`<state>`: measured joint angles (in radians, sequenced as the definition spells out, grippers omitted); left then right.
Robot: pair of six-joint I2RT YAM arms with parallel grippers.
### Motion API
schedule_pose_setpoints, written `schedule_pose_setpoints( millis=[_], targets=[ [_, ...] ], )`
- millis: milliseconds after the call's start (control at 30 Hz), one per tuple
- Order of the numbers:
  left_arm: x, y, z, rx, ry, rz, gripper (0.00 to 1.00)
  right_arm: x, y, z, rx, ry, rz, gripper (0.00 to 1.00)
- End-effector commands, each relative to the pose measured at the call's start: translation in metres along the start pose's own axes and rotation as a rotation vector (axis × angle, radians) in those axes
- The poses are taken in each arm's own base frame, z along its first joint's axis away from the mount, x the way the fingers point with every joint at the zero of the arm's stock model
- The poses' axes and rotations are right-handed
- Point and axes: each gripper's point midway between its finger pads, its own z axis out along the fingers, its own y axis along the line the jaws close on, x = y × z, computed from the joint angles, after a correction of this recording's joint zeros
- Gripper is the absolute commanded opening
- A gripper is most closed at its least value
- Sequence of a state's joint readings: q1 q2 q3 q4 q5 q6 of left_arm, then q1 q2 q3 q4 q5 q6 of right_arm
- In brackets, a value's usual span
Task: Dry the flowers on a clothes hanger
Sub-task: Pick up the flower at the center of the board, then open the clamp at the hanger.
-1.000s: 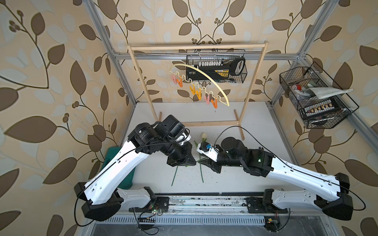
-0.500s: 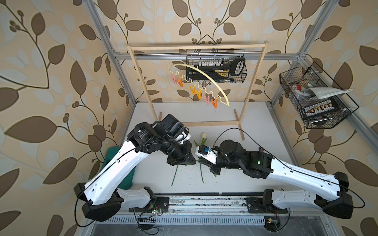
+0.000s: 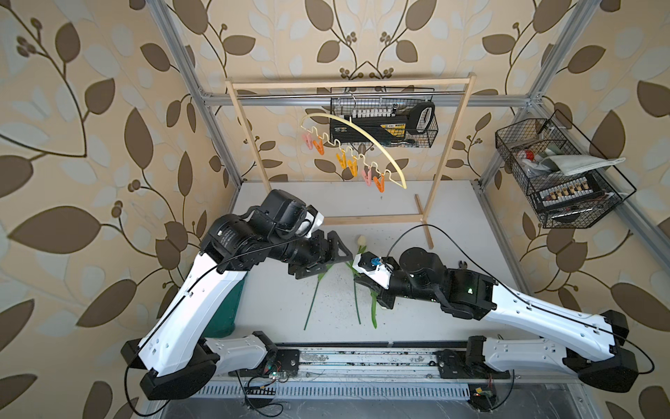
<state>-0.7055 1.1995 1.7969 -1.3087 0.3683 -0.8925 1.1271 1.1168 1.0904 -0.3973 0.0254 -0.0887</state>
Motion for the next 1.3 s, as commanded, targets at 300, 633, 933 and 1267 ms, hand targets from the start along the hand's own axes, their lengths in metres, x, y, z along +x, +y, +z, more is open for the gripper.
schedule_pose_setpoints(
  millis=[300, 633, 933, 1267],
  targets=[
    [-0.105, 0.003, 0.063, 0.026, -0.474, 0.34, 0.83, 0.053, -0.116, -0.026, 0.074, -0.045, 0.63, 0.0],
    [-0.171, -0.04, 0.142, 0.069, -0.504, 0.56, 0.84, 0.113, -0.191, -0.017, 0.089, -0.037, 1.024, 0.0],
    [-0.216, -0.053, 0.193, 0.011, -0.503, 0.64, 0.79, 0.124, -0.212, -0.009, 0.121, -0.056, 1.044, 0.0],
    [-0.236, -0.06, 0.184, -0.013, -0.612, 0.67, 0.76, 0.115, -0.207, -0.013, 0.094, -0.081, 1.021, 0.0]
  ],
)
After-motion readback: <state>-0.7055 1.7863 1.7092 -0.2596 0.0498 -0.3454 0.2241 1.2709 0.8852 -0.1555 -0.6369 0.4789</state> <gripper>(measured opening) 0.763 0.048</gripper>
